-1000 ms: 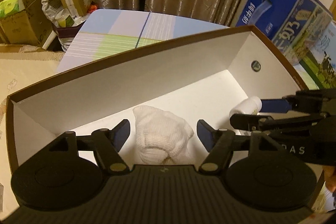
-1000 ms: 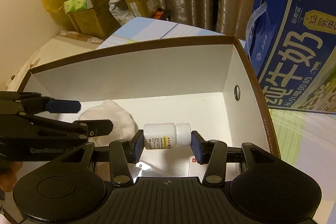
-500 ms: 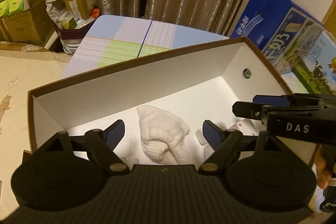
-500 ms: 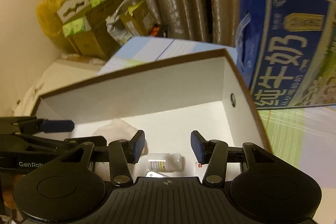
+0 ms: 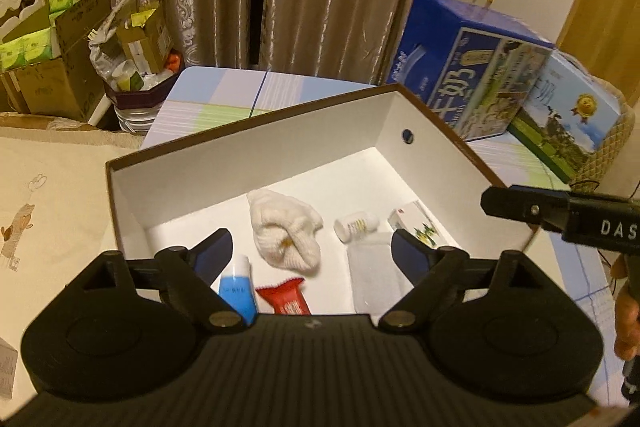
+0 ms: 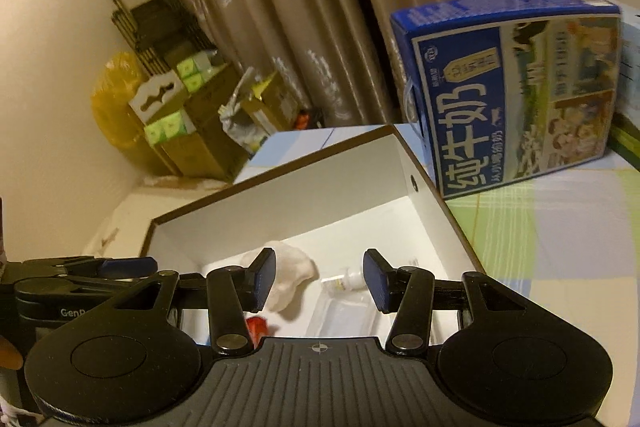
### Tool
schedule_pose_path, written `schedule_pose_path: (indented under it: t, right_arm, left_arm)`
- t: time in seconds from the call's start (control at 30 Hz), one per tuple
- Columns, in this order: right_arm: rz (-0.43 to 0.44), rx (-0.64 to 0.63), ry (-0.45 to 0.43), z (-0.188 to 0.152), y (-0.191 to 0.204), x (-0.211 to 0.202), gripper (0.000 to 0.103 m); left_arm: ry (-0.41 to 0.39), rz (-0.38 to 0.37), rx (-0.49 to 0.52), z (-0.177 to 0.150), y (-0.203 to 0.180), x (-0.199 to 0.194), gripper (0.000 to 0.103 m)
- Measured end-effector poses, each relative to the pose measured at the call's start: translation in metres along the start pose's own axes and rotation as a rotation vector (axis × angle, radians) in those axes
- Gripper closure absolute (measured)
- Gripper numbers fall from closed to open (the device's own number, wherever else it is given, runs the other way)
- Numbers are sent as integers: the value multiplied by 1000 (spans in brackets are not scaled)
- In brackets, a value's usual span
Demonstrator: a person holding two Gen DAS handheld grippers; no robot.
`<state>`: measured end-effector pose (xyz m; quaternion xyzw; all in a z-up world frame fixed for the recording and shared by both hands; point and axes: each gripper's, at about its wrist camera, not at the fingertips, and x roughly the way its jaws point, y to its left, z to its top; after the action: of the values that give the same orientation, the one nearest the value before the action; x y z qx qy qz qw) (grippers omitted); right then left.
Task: Organize objects
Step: 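Withdraw both grippers from the brown box toward the table items, then move the left gripper down toward the green-and-white spray medicine box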
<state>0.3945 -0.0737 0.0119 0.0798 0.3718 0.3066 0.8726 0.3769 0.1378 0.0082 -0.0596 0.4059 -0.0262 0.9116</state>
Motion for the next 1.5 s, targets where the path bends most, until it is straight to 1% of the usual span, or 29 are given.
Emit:
schedule_pose_path:
  t: [0.13,0.27,0.53,0.67,0.87,1.13,1.5]
  right_arm:
    - [12,17,-10,-14,7,-21,57]
    - [34,28,-2,-27,13,-39,57]
    - [32,7,-10,-51,24,-71,57]
    - [24,5,-3,-71,27,-89,57]
    - [-22,2,26,-107,25,-117,57]
    - [-85,61,58,-144,5,-148,57]
    - [-190,132,89,-180,-28,-182,57]
  left_arm:
    - [1,-2,-10,-14,-6,-20,19]
    - [15,-7,-10,-31,-13,-38,19]
    - [47,-1,-14,-68,-24,-66,19]
    - [54,-5,-7,-85,-30,-80,19]
    - [80,-14,11,-110,-45,-90,19]
    - [128,-43,56,-138,-73,-89,19]
    - [144,-108,143,-156,-111,-78,19]
